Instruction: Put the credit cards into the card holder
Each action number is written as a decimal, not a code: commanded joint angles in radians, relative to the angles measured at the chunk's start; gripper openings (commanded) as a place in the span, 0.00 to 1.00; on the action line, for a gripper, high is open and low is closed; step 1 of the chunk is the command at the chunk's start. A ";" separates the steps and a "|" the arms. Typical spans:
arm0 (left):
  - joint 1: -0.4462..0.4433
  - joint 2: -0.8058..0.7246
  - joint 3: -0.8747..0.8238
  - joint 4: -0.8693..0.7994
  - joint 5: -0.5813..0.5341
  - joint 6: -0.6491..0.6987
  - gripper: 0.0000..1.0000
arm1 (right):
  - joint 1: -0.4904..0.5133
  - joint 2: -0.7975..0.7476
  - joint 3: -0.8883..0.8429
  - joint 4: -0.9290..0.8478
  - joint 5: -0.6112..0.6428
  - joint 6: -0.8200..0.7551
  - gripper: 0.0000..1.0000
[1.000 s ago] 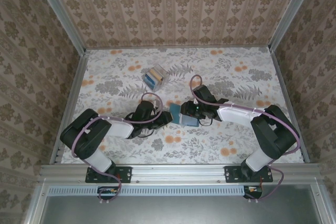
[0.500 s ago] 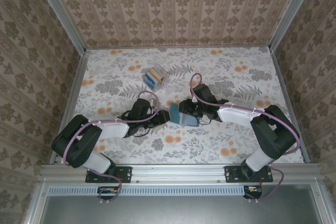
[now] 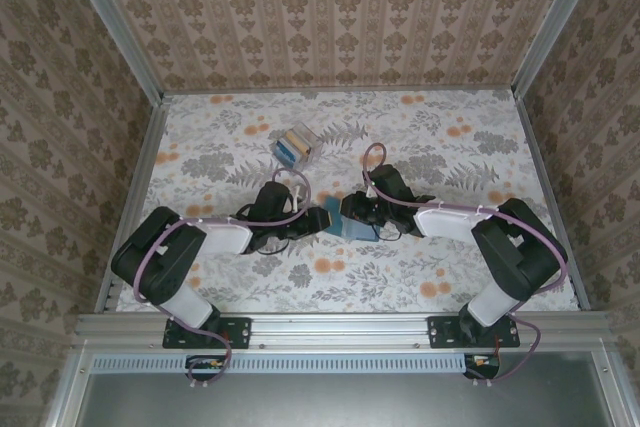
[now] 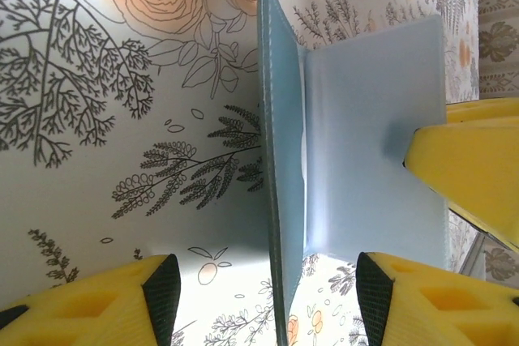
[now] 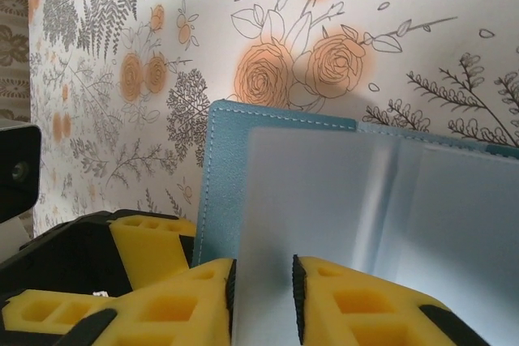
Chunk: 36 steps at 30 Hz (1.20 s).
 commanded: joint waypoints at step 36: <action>0.031 0.055 0.005 0.072 0.043 -0.004 0.62 | -0.032 0.073 -0.085 0.302 -0.118 0.016 0.30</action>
